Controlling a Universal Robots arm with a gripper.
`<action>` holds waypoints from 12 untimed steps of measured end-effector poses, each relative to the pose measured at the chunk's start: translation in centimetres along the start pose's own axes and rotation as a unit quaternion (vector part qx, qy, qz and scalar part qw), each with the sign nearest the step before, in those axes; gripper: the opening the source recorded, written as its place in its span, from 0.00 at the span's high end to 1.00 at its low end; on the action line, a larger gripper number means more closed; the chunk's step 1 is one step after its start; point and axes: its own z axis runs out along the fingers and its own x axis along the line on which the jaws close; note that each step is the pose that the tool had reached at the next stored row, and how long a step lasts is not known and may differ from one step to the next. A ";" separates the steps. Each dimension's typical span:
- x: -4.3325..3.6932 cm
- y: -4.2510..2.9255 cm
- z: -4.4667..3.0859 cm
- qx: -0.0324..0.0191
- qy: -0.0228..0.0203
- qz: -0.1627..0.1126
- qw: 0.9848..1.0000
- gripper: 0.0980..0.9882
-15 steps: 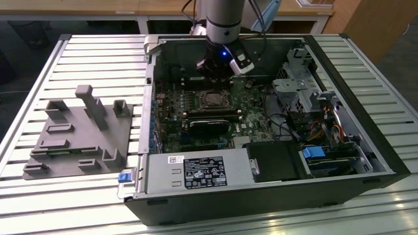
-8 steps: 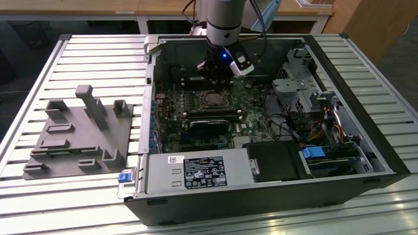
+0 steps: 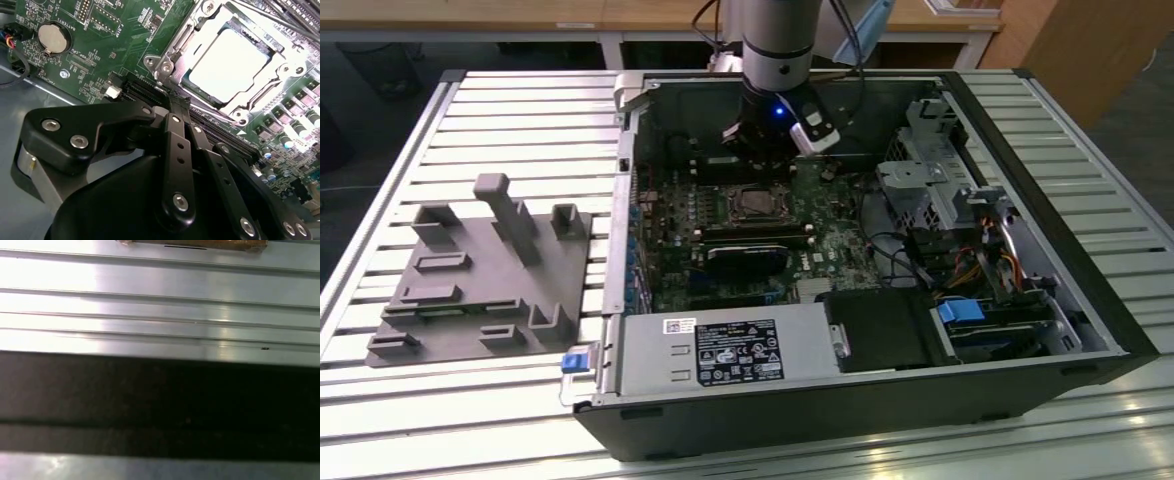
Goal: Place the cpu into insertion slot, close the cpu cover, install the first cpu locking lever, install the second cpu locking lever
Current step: 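Install the first cpu locking lever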
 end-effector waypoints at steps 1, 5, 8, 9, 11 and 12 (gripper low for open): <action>0.00 -0.01 0.02 0.001 0.000 0.000 1.000 0.99; 0.00 -0.01 0.18 0.007 0.000 0.000 1.000 0.99; 0.00 0.01 0.26 0.009 0.000 0.000 1.000 0.99; 0.00 0.02 0.27 0.010 0.000 0.000 1.000 0.99; 0.00 0.02 0.27 0.010 0.000 0.000 1.000 0.99; 0.00 0.03 0.24 0.010 0.000 0.000 1.000 0.99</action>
